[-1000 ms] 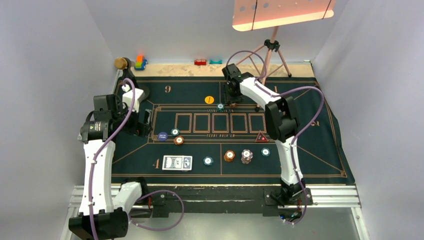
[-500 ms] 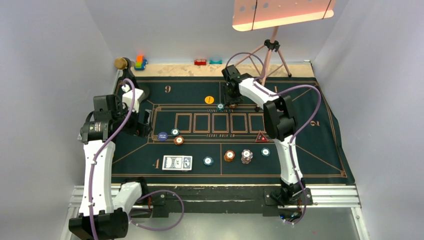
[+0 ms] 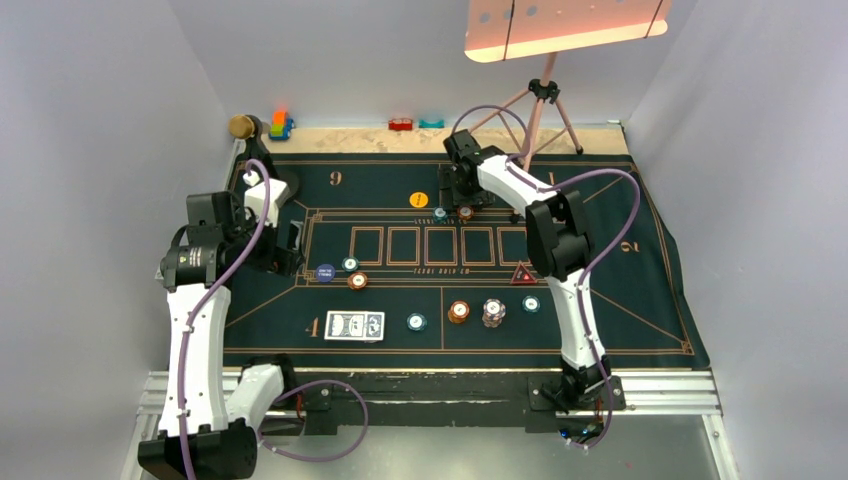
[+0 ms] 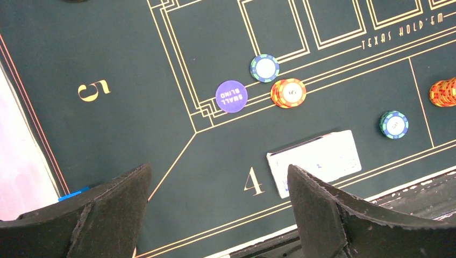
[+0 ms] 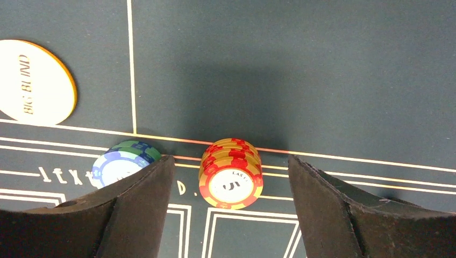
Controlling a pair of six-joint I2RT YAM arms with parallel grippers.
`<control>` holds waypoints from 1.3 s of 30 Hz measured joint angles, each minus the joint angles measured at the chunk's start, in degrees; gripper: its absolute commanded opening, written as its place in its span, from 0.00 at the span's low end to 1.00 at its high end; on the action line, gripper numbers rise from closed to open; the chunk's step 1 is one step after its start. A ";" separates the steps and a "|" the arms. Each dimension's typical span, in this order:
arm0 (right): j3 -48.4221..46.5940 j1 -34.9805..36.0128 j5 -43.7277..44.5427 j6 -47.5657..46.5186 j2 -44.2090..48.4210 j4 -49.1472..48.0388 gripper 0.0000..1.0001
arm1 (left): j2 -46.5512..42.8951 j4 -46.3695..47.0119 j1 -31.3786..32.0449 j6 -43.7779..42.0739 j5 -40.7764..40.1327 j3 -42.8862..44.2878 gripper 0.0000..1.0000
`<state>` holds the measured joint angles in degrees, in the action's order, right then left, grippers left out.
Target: Distribute texas hold em gaming equipment
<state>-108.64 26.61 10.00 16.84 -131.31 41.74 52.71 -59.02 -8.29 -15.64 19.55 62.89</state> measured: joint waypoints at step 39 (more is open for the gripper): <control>48.30 28.11 -0.55 6.16 37.92 -4.76 0.88 | -1.38 0.02 0.00 0.00 -0.50 -0.76 1.00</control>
<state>-60.34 54.72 9.45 23.00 -93.38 36.97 51.33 -59.00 -8.29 -15.64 19.05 62.13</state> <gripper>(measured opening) 0.912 0.995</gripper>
